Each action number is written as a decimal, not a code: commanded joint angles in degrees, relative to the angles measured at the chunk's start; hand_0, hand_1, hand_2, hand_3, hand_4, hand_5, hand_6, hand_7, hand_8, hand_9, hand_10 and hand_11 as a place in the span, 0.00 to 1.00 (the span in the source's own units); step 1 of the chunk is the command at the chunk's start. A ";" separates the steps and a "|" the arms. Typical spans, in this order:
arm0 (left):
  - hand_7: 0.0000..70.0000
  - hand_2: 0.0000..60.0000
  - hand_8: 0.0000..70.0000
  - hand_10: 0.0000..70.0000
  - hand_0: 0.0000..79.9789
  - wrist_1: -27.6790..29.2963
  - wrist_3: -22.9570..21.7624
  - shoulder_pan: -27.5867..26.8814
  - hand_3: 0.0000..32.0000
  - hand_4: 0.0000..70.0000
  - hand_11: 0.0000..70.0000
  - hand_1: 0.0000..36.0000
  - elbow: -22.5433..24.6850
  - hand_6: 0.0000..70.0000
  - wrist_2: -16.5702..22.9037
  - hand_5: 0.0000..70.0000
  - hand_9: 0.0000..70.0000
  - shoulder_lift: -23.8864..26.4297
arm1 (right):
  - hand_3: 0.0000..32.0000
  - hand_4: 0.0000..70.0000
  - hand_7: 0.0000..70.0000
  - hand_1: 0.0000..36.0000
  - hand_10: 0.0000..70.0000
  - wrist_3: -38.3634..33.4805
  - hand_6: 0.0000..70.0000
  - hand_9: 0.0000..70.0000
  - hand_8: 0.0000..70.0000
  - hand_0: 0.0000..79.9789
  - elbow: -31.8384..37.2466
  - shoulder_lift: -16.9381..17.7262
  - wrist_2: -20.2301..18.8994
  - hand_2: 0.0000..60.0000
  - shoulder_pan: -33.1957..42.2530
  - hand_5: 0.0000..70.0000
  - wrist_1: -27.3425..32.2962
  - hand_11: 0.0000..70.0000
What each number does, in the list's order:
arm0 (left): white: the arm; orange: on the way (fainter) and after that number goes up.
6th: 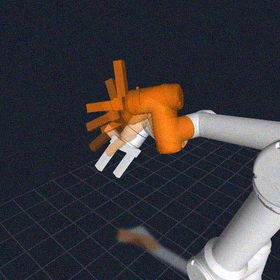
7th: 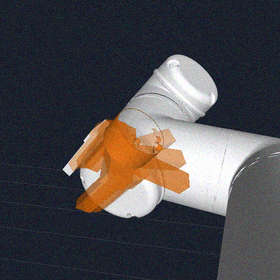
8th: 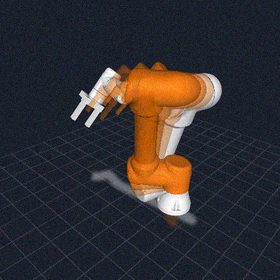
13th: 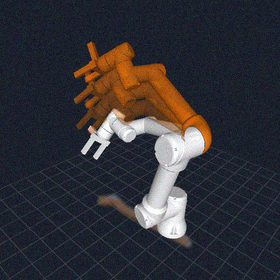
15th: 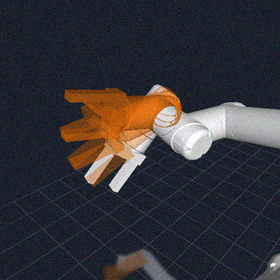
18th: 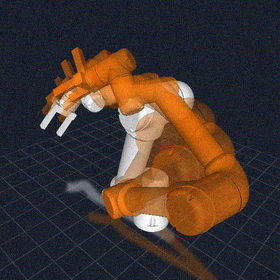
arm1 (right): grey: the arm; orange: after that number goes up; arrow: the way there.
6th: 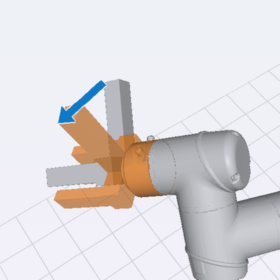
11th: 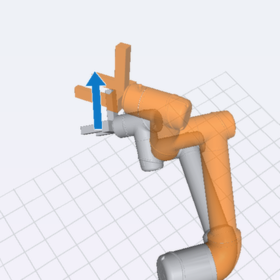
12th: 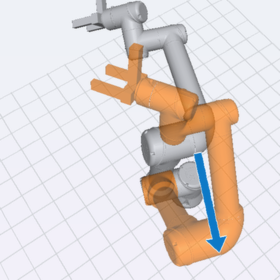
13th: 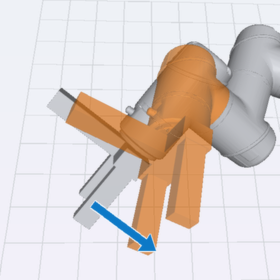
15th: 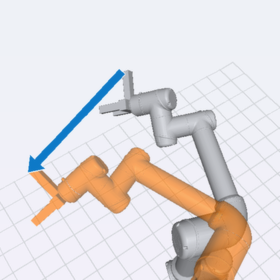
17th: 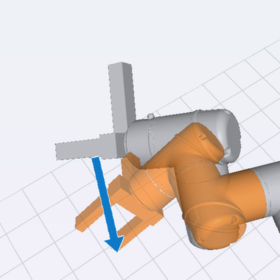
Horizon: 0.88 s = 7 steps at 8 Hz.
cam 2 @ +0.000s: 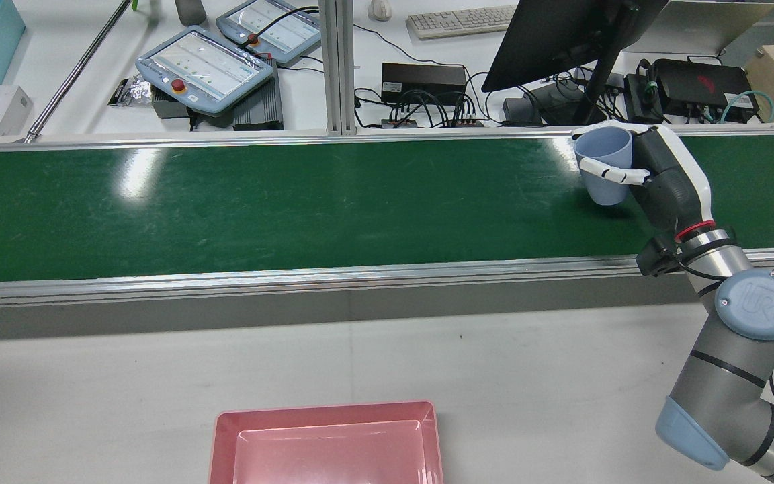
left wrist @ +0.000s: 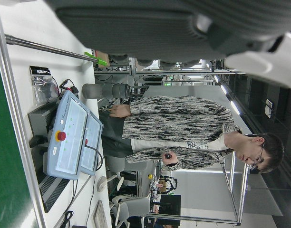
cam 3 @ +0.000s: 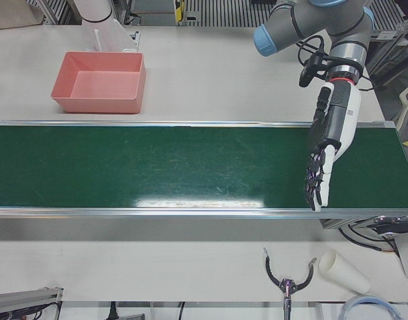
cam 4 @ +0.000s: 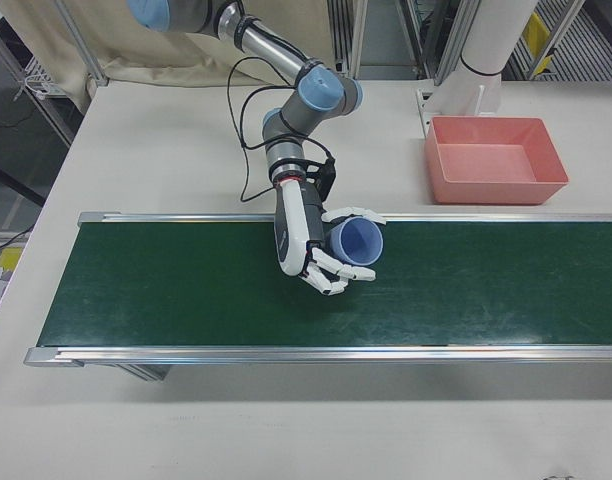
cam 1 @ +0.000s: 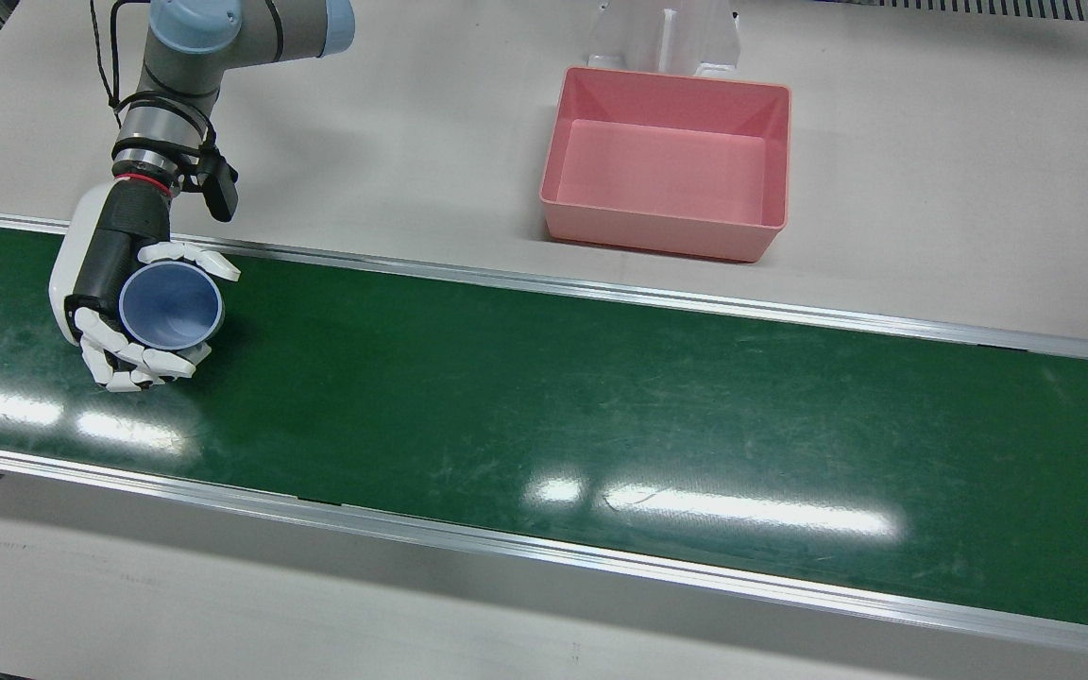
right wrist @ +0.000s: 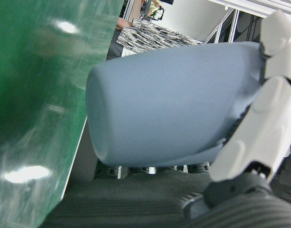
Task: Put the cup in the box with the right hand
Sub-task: 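Lift the cup with the right hand and carry it toward the pink box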
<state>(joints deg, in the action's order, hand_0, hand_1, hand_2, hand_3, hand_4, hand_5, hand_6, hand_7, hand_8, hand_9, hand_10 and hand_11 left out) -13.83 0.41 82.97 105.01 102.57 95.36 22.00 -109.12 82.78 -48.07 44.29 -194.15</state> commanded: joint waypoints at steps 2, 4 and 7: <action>0.00 0.00 0.00 0.00 0.00 0.03 0.03 0.00 0.00 0.00 0.00 0.00 0.02 0.00 0.00 0.00 0.00 0.00 | 0.00 0.37 1.00 0.92 0.70 0.76 0.49 1.00 0.77 0.59 -6.96 0.63 -0.45 1.00 0.37 0.22 0.00 1.00; 0.00 0.00 0.00 0.00 0.00 0.03 0.03 0.00 0.00 0.00 0.00 0.00 0.02 0.00 0.00 0.00 0.00 0.00 | 0.00 0.41 1.00 0.90 0.69 8.88 0.49 1.00 0.77 0.60 -16.68 0.63 -0.54 1.00 -6.89 0.22 -0.01 0.99; 0.00 0.00 0.00 0.00 0.00 -0.06 0.03 0.00 0.00 0.00 0.00 0.00 0.02 0.00 0.00 0.00 0.00 0.00 | 0.00 0.43 1.00 0.82 0.69 23.05 0.48 1.00 0.76 0.59 -23.24 -3.04 0.34 1.00 -23.76 0.21 0.17 0.99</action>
<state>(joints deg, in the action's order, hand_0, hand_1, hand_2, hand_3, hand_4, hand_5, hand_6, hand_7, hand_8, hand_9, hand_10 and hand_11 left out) -13.83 0.44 82.97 105.03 102.57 95.36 35.23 -128.42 82.63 -48.43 32.22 -194.12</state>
